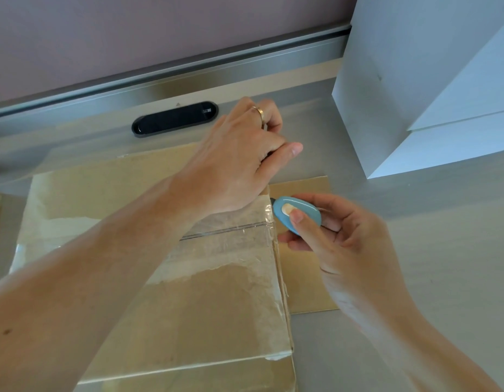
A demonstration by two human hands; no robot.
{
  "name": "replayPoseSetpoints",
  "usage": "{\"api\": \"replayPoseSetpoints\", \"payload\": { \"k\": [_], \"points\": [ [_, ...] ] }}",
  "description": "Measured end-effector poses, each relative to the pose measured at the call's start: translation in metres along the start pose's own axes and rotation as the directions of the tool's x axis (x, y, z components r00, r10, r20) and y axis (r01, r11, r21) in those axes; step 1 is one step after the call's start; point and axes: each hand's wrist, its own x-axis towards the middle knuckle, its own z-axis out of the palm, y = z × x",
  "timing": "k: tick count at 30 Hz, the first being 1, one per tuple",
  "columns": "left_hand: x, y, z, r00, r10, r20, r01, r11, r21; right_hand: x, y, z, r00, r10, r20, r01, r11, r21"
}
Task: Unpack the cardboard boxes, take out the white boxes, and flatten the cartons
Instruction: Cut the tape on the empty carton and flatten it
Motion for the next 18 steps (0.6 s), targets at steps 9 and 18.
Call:
{"api": "replayPoseSetpoints", "payload": {
  "k": [9,18],
  "points": [
    [-0.001,0.001,0.001,1.0,-0.006,-0.025,0.007,1.0,0.008,0.002,-0.014,-0.015,0.988,-0.009,0.157,0.045,0.973,-0.225],
    [-0.004,0.011,0.002,0.999,-0.013,-0.029,0.013,1.0,0.02,-0.006,-0.013,-0.021,0.986,0.006,0.166,0.031,0.975,-0.22]
  ]
}}
